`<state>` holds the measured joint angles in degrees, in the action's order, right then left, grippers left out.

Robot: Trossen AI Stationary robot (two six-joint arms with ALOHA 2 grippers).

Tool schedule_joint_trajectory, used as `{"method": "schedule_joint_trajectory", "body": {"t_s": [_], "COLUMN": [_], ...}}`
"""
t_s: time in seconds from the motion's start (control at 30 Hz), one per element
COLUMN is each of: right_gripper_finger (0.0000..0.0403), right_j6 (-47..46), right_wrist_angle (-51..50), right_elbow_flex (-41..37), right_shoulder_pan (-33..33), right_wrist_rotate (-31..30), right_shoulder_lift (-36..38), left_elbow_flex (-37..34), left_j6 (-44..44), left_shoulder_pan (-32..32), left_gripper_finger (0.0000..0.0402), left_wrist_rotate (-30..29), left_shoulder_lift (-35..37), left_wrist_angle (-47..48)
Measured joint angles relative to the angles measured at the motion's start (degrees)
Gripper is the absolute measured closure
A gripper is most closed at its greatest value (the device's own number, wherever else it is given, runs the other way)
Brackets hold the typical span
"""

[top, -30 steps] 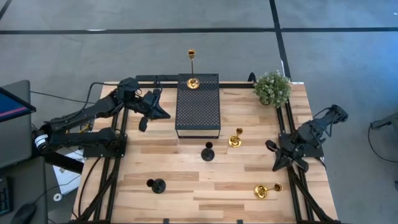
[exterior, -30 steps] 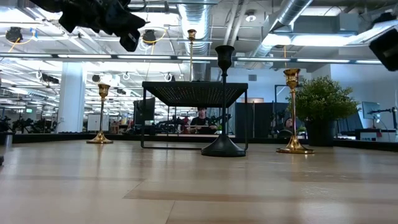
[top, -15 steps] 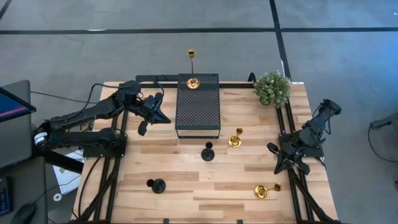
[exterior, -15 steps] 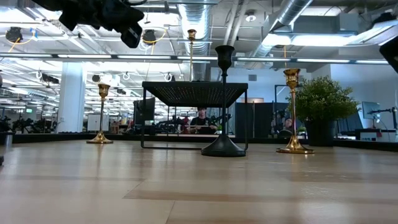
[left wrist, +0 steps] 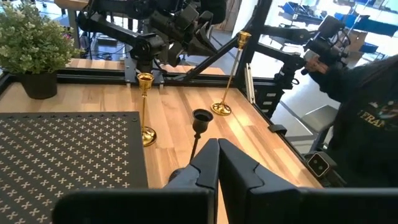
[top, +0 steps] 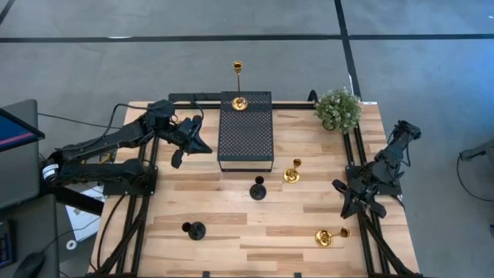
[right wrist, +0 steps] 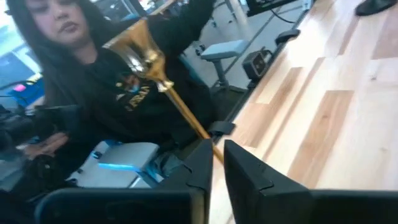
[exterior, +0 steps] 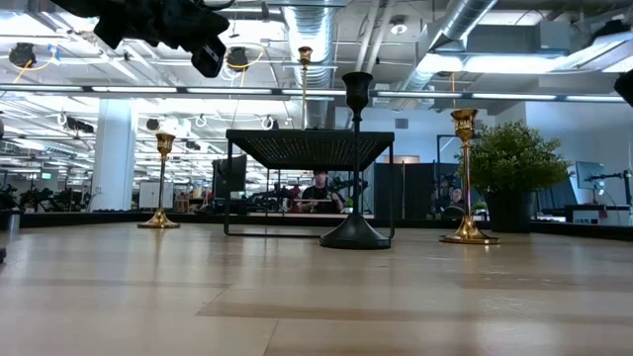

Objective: Pick & Place candle stick holders
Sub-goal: Put the large gold candle holder on the shelf

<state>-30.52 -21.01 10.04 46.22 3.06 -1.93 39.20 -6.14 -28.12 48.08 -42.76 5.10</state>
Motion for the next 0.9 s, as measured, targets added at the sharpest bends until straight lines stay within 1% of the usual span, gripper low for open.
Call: {"method": "schedule_joint_trajectory", "body": {"t_s": [0.23, 0.4, 0.6, 0.9], "right_gripper_finger": [0.0305, 0.0281, 0.0284, 0.0302], "right_j6": [0.0, 0.0, 0.4, 0.5], "right_wrist_angle": [0.0, 3.0, 12.1, 20.8], "right_elbow_flex": [0.0, 0.0, 0.0, 0.0], "right_shoulder_pan": [1.5, 2.5, 4.1, 7.5], "right_wrist_rotate": [-0.4, -0.7, -2.5, -3.4], "right_shoulder_lift": [-5.7, -10.7, -17.1, -26.1], "left_elbow_flex": [0.0, 0.0, 0.0, 0.0], "left_j6": [0.4, 0.6, 0.6, 0.6], "left_shoulder_pan": [0.0, 0.0, 0.0, 0.0], "left_gripper_finger": [0.0396, 0.0396, 0.0396, 0.0397], "left_wrist_rotate": [0.0, 0.0, 0.0, 0.0], "left_shoulder_lift": [0.0, 0.0, 0.0, 0.0], "left_wrist_angle": [-0.1, -0.2, -0.3, -0.3]}}
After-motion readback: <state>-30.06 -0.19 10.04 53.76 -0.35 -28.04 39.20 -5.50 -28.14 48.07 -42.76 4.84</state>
